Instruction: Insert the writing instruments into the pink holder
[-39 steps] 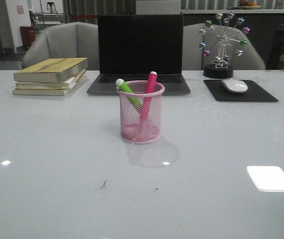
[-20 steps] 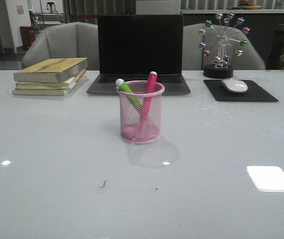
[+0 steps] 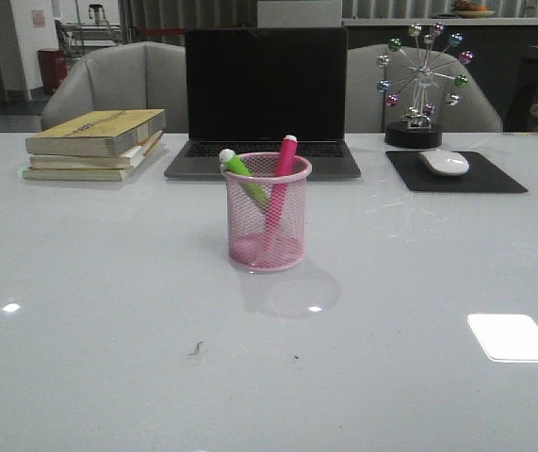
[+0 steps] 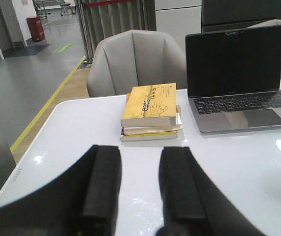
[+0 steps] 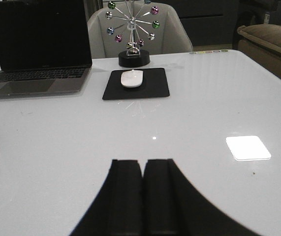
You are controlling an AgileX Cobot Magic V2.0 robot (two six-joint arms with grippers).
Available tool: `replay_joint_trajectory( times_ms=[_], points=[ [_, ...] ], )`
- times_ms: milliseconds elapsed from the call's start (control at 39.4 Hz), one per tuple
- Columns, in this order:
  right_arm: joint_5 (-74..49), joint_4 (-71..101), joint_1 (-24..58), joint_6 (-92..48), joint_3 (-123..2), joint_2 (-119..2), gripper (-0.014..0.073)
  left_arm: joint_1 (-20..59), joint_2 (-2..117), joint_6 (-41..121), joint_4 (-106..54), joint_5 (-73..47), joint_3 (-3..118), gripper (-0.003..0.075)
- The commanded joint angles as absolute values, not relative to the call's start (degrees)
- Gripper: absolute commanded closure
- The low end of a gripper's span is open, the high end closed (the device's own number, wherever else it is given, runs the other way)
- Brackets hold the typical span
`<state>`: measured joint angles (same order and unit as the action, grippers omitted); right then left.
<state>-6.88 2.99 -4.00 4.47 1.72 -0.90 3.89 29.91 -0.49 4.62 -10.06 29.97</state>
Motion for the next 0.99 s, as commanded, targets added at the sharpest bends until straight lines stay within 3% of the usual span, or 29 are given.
replay_joint_trajectory(
  times_ms=[0, 964],
  points=[
    [-1.92, 3.05, -4.29, 4.46, 1.8, -1.49, 0.0564, 3.78, 29.96, -0.55, 4.18, -5.15, 31.66, 0.0442],
    [-2.58, 0.0, -4.29, 3.41, 1.8, -1.49, 0.0564, 3.78, 29.96, -0.55, 4.18, -5.15, 31.66, 0.0442]
  ],
)
